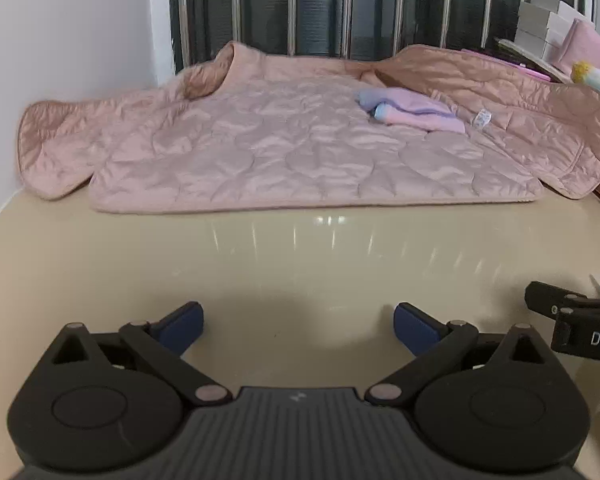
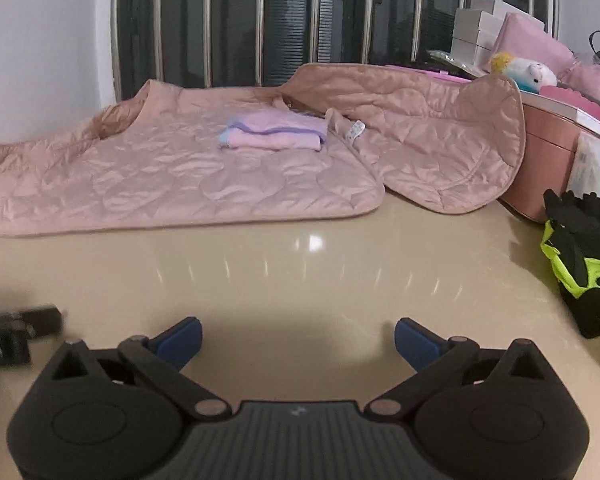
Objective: Fold clothes
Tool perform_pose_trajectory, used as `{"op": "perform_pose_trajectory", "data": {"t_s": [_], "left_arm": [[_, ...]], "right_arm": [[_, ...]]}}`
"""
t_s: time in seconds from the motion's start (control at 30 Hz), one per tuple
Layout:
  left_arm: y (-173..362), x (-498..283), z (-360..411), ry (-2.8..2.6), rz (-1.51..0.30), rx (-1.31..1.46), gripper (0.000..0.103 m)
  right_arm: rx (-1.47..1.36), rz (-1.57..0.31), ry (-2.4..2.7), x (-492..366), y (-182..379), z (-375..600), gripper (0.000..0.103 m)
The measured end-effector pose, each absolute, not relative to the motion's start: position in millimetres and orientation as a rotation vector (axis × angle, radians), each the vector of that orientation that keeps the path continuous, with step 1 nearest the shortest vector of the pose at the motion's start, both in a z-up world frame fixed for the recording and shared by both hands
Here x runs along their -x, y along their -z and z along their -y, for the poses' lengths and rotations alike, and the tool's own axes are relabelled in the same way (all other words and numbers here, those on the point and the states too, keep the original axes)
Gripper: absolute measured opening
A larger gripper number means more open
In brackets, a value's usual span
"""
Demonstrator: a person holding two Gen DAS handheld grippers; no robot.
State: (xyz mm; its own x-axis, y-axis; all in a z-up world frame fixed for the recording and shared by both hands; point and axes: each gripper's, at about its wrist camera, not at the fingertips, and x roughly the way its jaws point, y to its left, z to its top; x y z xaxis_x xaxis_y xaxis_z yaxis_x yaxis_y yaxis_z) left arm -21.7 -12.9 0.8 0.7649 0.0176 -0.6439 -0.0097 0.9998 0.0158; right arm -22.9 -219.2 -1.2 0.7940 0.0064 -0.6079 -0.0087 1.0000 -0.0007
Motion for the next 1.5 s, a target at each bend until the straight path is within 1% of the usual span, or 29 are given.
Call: {"op": "perform_pose_trajectory", "data": {"t_s": [0.53,1.5], "left_arm": [[-1,2,19,-0.049,-0.686,0.006,0.102],[-1,2,23,-0.015,-0.683,-0.004,0.102]], "right_arm": [[0.011,-0.678,-0.055,-6,2,211,0.103],[-0.001,-0.674,-0.044,-5,3,211,0.103]]}}
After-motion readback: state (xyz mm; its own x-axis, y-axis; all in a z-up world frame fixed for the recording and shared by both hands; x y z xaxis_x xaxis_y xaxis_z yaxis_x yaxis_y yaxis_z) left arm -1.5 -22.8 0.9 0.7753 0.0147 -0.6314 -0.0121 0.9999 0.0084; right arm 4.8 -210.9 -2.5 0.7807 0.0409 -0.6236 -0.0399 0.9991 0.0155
